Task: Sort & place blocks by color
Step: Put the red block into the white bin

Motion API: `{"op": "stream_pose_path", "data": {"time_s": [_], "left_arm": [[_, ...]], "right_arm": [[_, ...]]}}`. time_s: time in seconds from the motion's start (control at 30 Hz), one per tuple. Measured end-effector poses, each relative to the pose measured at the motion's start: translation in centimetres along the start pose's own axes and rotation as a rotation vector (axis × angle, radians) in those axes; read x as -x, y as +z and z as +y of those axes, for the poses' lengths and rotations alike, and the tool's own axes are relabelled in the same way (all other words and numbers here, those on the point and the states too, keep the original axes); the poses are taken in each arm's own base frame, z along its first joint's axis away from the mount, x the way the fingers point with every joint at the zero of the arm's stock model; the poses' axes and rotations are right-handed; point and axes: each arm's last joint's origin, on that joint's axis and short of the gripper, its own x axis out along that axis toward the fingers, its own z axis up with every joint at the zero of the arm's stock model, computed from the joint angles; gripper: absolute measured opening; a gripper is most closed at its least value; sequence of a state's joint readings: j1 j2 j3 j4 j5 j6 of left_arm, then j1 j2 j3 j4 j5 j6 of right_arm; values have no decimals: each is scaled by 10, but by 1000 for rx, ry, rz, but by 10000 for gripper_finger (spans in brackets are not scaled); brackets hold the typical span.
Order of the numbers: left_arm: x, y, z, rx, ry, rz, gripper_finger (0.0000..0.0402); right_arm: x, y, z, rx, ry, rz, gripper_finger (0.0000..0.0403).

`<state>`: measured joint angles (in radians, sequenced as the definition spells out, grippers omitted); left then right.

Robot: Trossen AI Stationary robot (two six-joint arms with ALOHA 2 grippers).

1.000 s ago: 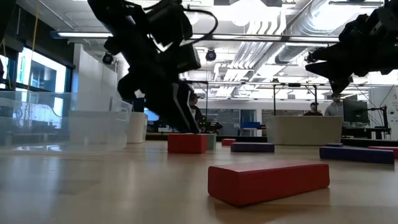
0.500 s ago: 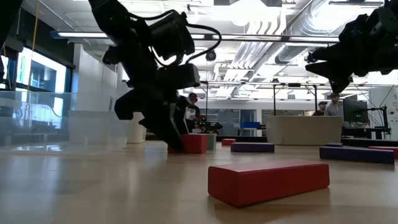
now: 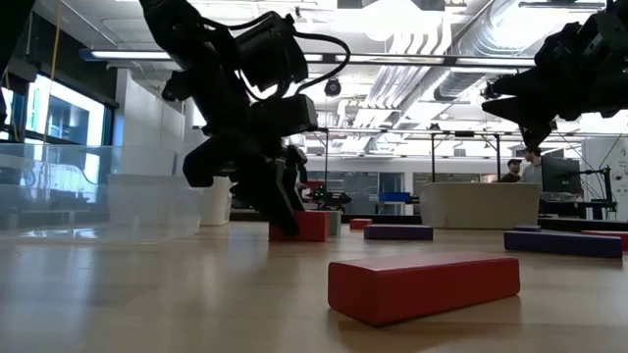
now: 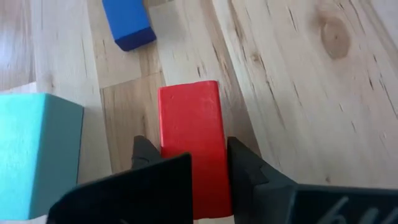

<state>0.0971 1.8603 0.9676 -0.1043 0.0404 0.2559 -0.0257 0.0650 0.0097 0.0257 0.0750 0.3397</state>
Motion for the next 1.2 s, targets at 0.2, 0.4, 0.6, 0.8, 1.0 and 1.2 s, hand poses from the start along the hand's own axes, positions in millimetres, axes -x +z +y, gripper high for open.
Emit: {"op": "stream_pose_path", "data": {"time_s": [0.2, 0.4, 0.6, 0.8, 1.0, 1.2], "left_arm": [[6, 1, 0, 106, -30, -7, 8], [29, 9, 5, 183, -7, -61, 5], [63, 20, 18, 263, 85, -168, 4], [108, 21, 38, 339, 300, -234, 4], [152, 6, 62, 469, 554, -237, 5], [186, -13, 86, 623, 736, -250, 6]], "right_arm": [[0, 0, 0, 0, 0, 0, 156], [0, 0, 0, 0, 0, 0, 156], [0, 0, 0, 0, 0, 0, 156], [0, 0, 0, 0, 0, 0, 156], [0, 0, 0, 4, 1, 0, 156], [0, 0, 0, 3, 0, 0, 156]]}}
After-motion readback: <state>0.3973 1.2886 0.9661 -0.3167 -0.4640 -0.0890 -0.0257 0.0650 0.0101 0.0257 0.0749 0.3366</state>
